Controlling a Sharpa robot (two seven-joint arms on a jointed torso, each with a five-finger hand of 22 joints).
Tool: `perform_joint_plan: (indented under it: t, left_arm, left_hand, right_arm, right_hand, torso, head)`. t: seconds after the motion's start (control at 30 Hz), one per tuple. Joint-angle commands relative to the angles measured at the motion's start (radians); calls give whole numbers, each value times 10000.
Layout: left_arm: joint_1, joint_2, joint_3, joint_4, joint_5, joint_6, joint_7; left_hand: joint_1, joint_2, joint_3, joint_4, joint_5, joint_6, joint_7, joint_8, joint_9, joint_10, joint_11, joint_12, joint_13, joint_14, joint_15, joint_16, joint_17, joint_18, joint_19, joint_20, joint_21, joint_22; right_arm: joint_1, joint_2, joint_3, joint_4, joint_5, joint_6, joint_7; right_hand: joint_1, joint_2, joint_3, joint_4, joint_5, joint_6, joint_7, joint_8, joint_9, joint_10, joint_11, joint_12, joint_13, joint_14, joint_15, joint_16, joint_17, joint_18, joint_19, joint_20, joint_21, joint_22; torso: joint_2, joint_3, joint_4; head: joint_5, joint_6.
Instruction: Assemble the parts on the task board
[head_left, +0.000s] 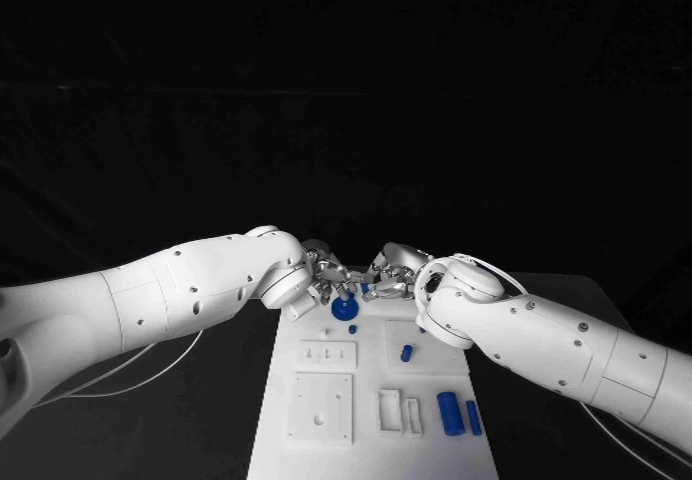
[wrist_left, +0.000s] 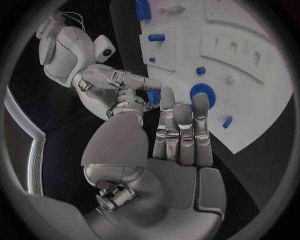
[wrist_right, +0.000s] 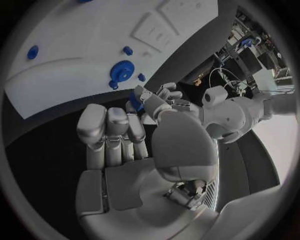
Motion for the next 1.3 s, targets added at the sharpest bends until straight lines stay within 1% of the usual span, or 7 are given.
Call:
perform_joint_plan:
  t: [0.03,0.3,0.57,0.63,0.73,0.97,1.3]
  left_arm:
    - [-15,31,11,-7,-90,246,15]
    - [-24,76,11,-8,-43,342,8]
    - [-31,95,11,-12,125,449,36]
    - [-36,100,12,-3,149,470,60]
    - [-42,102,12,18,170,513,80]
    - [-56,73,13,95,259,545,122]
    - [-71,-15,16,218,890,229,204]
  left_hand:
    - [46,71,23,-80,-47,-45,2,-45,-12,161,48,-28,-5,-34,-10,59,-9,-113,51,27,-47,35]
    - [73,193,1,-238,-42,-50,2,-43,-24,178,42,-21,0,-35,-15,105,-19,-124,79,18,-104,164]
    - [294,867,-287,-943,742,-96,-21,-47,-158,139,32,-23,8,-66,-27,140,-47,-145,92,8,-239,380]
    - [586,1099,-233,-1229,1902,-112,-64,-50,-202,129,13,-44,-6,-68,-47,143,-51,-158,101,-10,-260,420]
    - [754,1209,-212,-1526,2649,-110,-97,-51,-268,131,-7,-71,-30,-68,-56,150,-51,-176,104,-25,-283,468]
    - [1179,1560,239,-2218,3497,-102,-129,-11,-136,183,-18,-147,-110,-72,-74,179,-39,-199,109,-51,-316,591]
    - [613,1732,1452,-3170,4269,-156,-120,12,1722,335,-19,-183,-219,-50,-98,243,28,-191,112,-77,-374,923]
  right_arm:
    - [8,28,-6,32,-145,136,-67]
    - [11,74,-17,87,-155,108,-97]
    - [11,70,-26,178,-157,127,-139]
    - [11,72,-27,184,-158,130,-149]
    - [11,82,-29,184,-158,135,-161]
    - [11,99,-32,167,-159,161,-184]
    - [11,93,-47,143,-155,119,-153]
  right_hand:
    - [55,44,31,-23,51,620,-147,33,1297,-40,-64,-44,388,21,-64,-37,-9,-194,589,-57,-53,1191]
    - [55,44,31,-23,51,620,-147,33,1297,-40,-64,-44,388,21,-64,-37,-9,-194,589,-57,-53,1191]
    - [55,44,31,-23,51,620,-147,33,1297,-40,-64,-44,388,21,-64,-37,-9,-194,589,-57,-53,1191]
    - [51,46,-7,-9,63,636,-154,35,1301,-38,-69,-52,388,20,-70,-61,-25,-195,589,-64,-96,1187]
    - [51,46,-7,-9,63,636,-154,35,1301,-38,-69,-52,388,20,-70,-61,-25,-195,589,-64,-96,1187]
    - [51,46,-7,-9,63,636,-154,35,1301,-38,-69,-52,388,20,-70,-61,-25,-195,589,-64,-96,1187]
    - [56,39,-18,-1,78,628,-154,32,1300,-63,-70,-113,357,12,-75,-101,-55,-193,586,-68,-145,1177]
  torso:
    - [-2,-1,16]
    - [-7,10,-4]
    - [-7,2,32]
    - [-12,10,34]
    - [-10,18,29]
    - [-12,7,6]
    - [-3,-3,17]
  head:
    - [-43,-16]
    - [-24,-57]
    - [-25,-82]
    - [-6,-96]
    - [11,-105]
    - [16,-123]
    - [-6,-153]
